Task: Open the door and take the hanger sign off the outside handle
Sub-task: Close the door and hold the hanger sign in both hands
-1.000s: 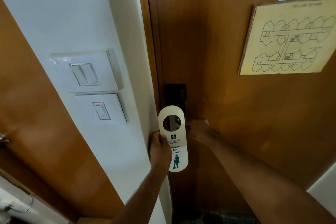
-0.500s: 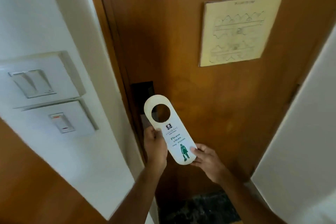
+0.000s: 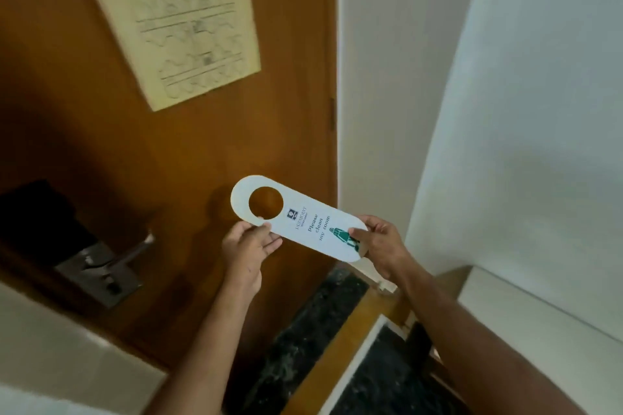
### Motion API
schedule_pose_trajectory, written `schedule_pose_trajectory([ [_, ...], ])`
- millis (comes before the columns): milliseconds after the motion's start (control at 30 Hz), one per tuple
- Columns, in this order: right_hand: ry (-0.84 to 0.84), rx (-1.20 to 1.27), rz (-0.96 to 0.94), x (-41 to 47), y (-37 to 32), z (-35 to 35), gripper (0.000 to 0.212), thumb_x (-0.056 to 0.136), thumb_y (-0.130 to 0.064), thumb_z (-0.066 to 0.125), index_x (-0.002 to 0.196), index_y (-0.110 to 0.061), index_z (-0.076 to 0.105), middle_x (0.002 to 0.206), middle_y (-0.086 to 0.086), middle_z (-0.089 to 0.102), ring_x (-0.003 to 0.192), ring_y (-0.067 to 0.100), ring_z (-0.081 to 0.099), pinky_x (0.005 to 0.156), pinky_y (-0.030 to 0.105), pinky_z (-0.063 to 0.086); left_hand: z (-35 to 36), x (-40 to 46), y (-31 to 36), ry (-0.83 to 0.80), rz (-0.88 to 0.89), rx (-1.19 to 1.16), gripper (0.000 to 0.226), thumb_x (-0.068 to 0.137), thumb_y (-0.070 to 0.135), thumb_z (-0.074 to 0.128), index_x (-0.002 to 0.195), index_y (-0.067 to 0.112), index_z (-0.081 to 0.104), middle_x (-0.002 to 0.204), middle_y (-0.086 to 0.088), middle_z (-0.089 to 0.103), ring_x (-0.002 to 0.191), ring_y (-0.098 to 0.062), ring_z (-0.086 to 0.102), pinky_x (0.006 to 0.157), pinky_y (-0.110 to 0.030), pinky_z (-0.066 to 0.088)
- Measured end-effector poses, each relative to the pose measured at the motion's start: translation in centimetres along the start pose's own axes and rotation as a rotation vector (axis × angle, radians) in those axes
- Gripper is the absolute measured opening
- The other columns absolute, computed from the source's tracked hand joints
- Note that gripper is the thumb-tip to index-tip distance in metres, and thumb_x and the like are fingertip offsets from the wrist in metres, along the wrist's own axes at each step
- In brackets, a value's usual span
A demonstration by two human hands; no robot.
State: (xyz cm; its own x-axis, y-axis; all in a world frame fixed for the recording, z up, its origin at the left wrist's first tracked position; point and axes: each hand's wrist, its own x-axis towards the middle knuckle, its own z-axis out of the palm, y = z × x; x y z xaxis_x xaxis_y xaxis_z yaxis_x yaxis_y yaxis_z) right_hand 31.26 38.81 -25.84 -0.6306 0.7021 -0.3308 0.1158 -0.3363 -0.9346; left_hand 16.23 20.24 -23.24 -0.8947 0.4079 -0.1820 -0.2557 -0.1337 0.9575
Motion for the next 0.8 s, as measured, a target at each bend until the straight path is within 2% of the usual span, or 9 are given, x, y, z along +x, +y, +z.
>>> schedule_pose_trajectory([
  [100, 0.18, 0.141, 0.015, -0.3, 0.2, -5.4, 0.018, 0.088, -0.013, 0.076, 0.104, -0.006, 0.07, 0.094, 0.011, 0.082, 0.08, 0.026, 0.08, 0.059, 0.034, 0.065, 4.4, -1.6, -2.0, -0.076, -0.086, -0.008, 0.016, 0.093, 0.005, 0.068, 0.109, 0.008, 0.067, 0.093, -0.01, 0.081, 0.085, -0.028, 0.078, 0.062, -0.03, 0.063],
  [167, 0.298, 0.259, -0.003, -0.8, 0.9, -11.0, 0.016, 0.087, -0.014, 0.077, 0.101, -0.008, 0.072, 0.09, 0.01, 0.082, 0.079, 0.026, 0.08, 0.059, 0.035, 0.066, 9.0, -3.0, -4.5, -0.146, -0.15, 0.042, 0.016, 0.094, 0.007, 0.067, 0.11, 0.008, 0.066, 0.093, -0.014, 0.08, 0.085, -0.03, 0.078, 0.061, -0.031, 0.064],
  [267, 0.453, 0.317, -0.017, -1.5, 2.5, -18.8, 0.017, 0.089, -0.012, 0.075, 0.106, -0.01, 0.072, 0.095, 0.013, 0.081, 0.081, 0.028, 0.08, 0.062, 0.035, 0.065, 15.5, -5.2, -8.5, -0.218, -0.245, 0.071, 0.011, 0.095, 0.006, 0.067, 0.105, 0.01, 0.066, 0.089, -0.013, 0.08, 0.084, -0.03, 0.078, 0.062, -0.031, 0.064],
  [367, 0.51, 0.324, 0.002, -2.2, 4.3, -27.4, 0.023, 0.091, 0.002, 0.067, 0.112, -0.007, 0.071, 0.091, 0.009, 0.08, 0.073, 0.022, 0.079, 0.054, 0.028, 0.061, 22.3, -7.8, -13.6, -0.249, -0.356, 0.076, 0.012, 0.095, 0.004, 0.066, 0.102, 0.013, 0.066, 0.087, -0.013, 0.081, 0.085, -0.029, 0.078, 0.064, -0.032, 0.064],
  [467, 0.535, 0.26, 0.113, -3.1, 6.9, -36.0, 0.048, 0.082, 0.02, 0.056, 0.112, -0.014, 0.072, 0.096, 0.007, 0.078, 0.08, 0.025, 0.076, 0.06, 0.033, 0.06, 29.3, -10.4, -19.7, -0.241, -0.482, 0.104, 0.012, 0.095, 0.001, 0.064, 0.104, 0.009, 0.063, 0.092, -0.02, 0.077, 0.087, -0.032, 0.077, 0.074, -0.037, 0.063],
  [533, 0.574, 0.222, 0.178, -3.3, 9.2, -40.7, 0.053, 0.079, 0.022, 0.055, 0.111, -0.017, 0.072, 0.098, 0.008, 0.076, 0.084, 0.027, 0.073, 0.061, 0.034, 0.059, 32.8, -11.6, -24.0, -0.24, -0.554, 0.119, 0.016, 0.096, -0.001, 0.062, 0.11, 0.004, 0.061, 0.095, -0.023, 0.074, 0.088, -0.031, 0.076, 0.078, -0.039, 0.06],
  [667, 0.76, 0.161, 0.282, -2.2, 16.1, -47.8, 0.036, 0.085, 0.017, 0.058, 0.111, -0.006, 0.069, 0.101, 0.015, 0.075, 0.084, 0.027, 0.072, 0.06, 0.036, 0.062, 37.1, -12.8, -34.1, -0.263, -0.666, 0.2, 0.023, 0.097, -0.001, 0.06, 0.119, 0.005, 0.058, 0.1, -0.022, 0.072, 0.088, -0.029, 0.075, 0.084, -0.041, 0.058],
  [800, 0.932, 0.106, 0.385, -0.5, 25.4, -51.7, 0.027, 0.087, 0.011, 0.063, 0.109, -0.003, 0.069, 0.108, 0.019, 0.074, 0.097, 0.037, 0.072, 0.082, 0.055, 0.063, 38.8, -12.7, -44.5, -0.222, -0.8, 0.336, 0.027, 0.097, -0.002, 0.059, 0.123, 0.004, 0.056, 0.099, -0.02, 0.071, 0.085, -0.029, 0.073, 0.088, -0.042, 0.058],
])
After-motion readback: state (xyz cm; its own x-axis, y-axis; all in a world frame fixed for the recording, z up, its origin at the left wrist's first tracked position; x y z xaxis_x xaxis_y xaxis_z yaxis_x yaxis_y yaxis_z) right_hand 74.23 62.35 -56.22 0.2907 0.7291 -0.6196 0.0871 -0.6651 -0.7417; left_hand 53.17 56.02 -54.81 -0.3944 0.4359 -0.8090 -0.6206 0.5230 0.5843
